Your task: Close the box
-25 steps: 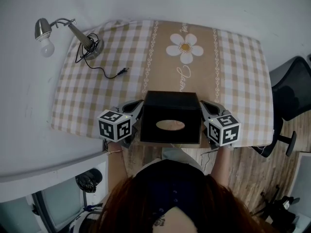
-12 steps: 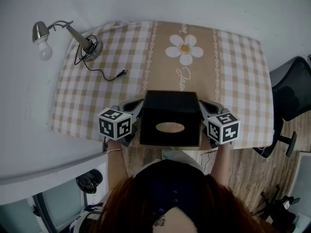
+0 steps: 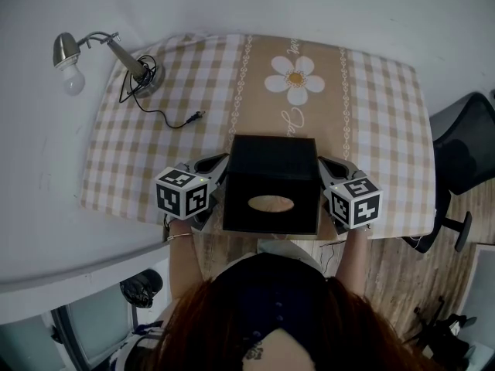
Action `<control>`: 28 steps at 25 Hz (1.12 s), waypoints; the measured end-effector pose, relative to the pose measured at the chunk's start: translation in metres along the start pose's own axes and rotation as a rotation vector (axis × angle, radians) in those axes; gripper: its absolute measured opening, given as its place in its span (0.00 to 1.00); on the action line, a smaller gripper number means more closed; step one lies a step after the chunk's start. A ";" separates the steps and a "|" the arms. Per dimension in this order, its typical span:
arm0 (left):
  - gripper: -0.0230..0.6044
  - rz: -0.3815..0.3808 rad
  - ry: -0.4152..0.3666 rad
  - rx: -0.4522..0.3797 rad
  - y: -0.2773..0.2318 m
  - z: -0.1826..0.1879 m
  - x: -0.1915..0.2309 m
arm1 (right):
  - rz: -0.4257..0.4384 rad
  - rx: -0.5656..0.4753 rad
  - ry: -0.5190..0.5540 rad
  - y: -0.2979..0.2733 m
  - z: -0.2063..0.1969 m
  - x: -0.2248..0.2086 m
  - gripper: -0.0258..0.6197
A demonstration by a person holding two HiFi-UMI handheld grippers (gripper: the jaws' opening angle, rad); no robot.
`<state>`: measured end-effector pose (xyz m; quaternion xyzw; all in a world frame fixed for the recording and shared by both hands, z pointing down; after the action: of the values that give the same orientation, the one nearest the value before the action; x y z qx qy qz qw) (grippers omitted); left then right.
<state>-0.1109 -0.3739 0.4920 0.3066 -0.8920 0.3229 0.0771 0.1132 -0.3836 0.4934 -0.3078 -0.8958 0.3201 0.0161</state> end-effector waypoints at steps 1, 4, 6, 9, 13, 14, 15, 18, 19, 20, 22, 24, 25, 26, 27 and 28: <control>0.08 -0.002 0.004 -0.005 0.000 0.001 0.001 | -0.003 -0.003 0.000 -0.001 0.001 -0.001 0.07; 0.08 -0.002 -0.006 -0.007 -0.002 0.006 0.002 | -0.010 -0.008 0.004 -0.002 0.003 -0.003 0.07; 0.08 0.001 -0.011 -0.016 -0.002 0.010 0.002 | -0.017 -0.013 0.009 -0.001 0.006 -0.005 0.07; 0.08 0.009 -0.020 -0.034 0.000 0.018 0.003 | -0.027 -0.026 0.016 -0.001 0.013 -0.007 0.07; 0.08 0.031 -0.053 -0.043 0.003 0.027 0.002 | -0.038 -0.038 0.033 0.001 0.019 -0.008 0.07; 0.08 0.035 -0.059 -0.048 0.005 0.029 0.001 | -0.039 -0.042 0.035 0.002 0.020 -0.008 0.07; 0.08 0.038 -0.062 -0.054 0.006 0.031 0.001 | -0.040 -0.046 0.036 0.003 0.022 -0.008 0.07; 0.08 0.046 -0.070 -0.069 0.010 0.037 -0.001 | -0.048 -0.052 0.045 0.005 0.026 -0.006 0.07; 0.08 0.049 -0.071 -0.075 0.011 0.038 -0.001 | -0.053 -0.053 0.049 0.006 0.027 -0.006 0.07; 0.08 0.052 -0.071 -0.081 0.012 0.039 -0.002 | -0.057 -0.055 0.053 0.007 0.028 -0.006 0.07; 0.08 0.058 -0.074 -0.093 0.014 0.041 -0.004 | -0.064 -0.061 0.057 0.009 0.029 -0.006 0.07; 0.08 0.067 -0.082 -0.103 0.017 0.043 -0.006 | -0.070 -0.067 0.059 0.011 0.030 -0.005 0.07; 0.08 0.072 -0.088 -0.108 0.019 0.045 -0.006 | -0.074 -0.070 0.060 0.012 0.031 -0.005 0.07; 0.08 0.078 -0.093 -0.114 0.020 0.046 -0.007 | -0.079 -0.073 0.063 0.013 0.032 -0.005 0.07; 0.08 0.083 -0.098 -0.122 0.021 0.048 -0.008 | -0.084 -0.076 0.066 0.015 0.033 -0.004 0.07; 0.08 0.087 -0.100 -0.129 0.023 0.049 -0.009 | -0.089 -0.078 0.068 0.016 0.033 -0.004 0.07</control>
<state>-0.1144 -0.3862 0.4388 0.2776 -0.9263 0.2520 0.0382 0.1173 -0.3950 0.4583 -0.2788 -0.9193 0.2734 0.0487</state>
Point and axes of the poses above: the fingertips, and each gripper's own axes: y backward along the fingers, x to its left, z out of its top, the point moved 1 cm from there along y, backward along the fingers, and after that the axes turned 1 degree about -z, right-handed, at the moved point
